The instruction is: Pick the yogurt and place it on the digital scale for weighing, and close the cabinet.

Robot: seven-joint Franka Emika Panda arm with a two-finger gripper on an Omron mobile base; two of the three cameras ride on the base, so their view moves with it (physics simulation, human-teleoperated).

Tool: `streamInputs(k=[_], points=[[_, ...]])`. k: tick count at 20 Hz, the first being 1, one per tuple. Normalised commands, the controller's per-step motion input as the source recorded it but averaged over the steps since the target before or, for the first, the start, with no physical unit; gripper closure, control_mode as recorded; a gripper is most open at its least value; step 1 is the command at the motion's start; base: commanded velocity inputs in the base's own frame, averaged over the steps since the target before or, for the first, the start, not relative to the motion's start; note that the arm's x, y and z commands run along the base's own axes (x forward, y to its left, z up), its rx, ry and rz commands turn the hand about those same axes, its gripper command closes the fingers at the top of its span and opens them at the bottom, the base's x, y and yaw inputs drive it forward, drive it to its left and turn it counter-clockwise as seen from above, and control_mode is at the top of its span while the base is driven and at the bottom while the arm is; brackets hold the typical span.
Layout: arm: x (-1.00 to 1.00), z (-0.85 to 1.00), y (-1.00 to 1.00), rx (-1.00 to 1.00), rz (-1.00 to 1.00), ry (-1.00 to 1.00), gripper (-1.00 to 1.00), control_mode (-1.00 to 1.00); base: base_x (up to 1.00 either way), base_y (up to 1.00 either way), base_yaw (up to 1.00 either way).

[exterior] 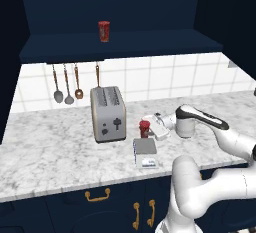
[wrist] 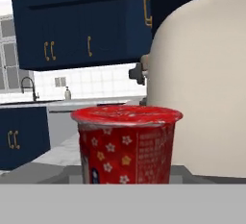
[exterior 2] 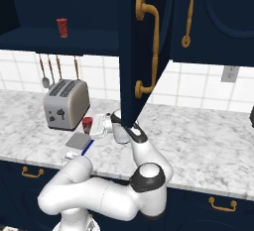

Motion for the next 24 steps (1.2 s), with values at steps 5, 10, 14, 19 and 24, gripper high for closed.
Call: streamInputs(k=[5,10,14,19,24], points=[[-0.05,-0.23,0.16,0.00,0.10,-0.01,1.00,-1.00,0.00,0.00,0.00],[0.00,0.25,-0.14,0.00,0.05,-0.02,1.00,-1.00,0.00,0.00,0.00],[-0.16,0.57,-0.21,0.00,0.09,-0.11,1.00,-1.00,0.00,0.00,0.00],[-0.76,0.25,0.14,0.00,0.03,-0.08,1.00,-1.00,0.00,0.00,0.00],[-0.73,0.11,0.02,0.00,0.00,0.00,1.00,-1.00,0.00,0.00,0.00]])
